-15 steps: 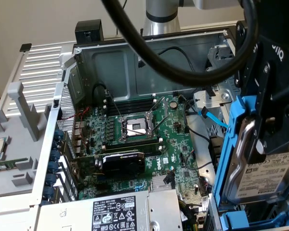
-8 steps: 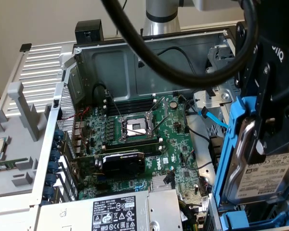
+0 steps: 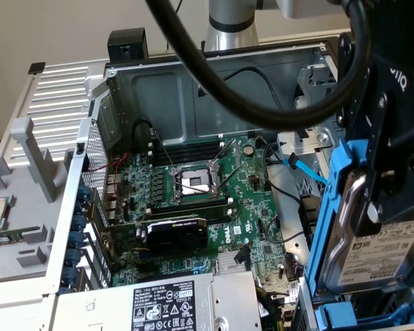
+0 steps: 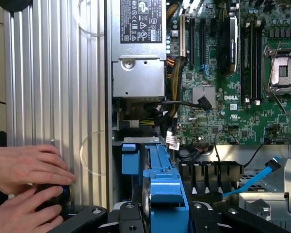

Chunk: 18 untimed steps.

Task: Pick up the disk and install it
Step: 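Insert the disk into the insertion slot, then insert the first disk wire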

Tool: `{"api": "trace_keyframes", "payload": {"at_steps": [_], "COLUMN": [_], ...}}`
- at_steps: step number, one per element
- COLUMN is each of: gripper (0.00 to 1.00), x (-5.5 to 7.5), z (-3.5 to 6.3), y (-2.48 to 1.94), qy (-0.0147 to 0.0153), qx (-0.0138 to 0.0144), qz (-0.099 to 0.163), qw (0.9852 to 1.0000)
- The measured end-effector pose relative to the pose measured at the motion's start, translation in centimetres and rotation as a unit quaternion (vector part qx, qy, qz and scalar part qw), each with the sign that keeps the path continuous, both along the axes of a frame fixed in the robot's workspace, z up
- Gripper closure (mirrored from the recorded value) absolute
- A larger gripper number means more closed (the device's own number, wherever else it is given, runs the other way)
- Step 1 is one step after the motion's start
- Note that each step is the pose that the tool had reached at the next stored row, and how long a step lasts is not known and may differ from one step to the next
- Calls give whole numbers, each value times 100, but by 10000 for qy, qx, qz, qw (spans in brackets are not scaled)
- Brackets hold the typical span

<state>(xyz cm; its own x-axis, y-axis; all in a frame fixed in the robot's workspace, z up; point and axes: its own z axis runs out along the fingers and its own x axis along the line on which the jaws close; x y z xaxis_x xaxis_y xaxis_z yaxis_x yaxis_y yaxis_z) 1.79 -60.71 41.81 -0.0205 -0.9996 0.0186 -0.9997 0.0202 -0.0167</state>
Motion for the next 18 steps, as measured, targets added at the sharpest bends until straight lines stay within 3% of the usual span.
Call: {"api": "trace_keyframes", "payload": {"at_steps": [12, 15, 18], "gripper": [62, 49, 49], "x": [0, 0, 0], "z": [-30, -32, -32], "y": [5, 8, 8], "qy": [0, 0, 0], "qx": [-1, 0, 0], "qz": [1, 0, 0], "qw": [10000, 10000, 10000]}}
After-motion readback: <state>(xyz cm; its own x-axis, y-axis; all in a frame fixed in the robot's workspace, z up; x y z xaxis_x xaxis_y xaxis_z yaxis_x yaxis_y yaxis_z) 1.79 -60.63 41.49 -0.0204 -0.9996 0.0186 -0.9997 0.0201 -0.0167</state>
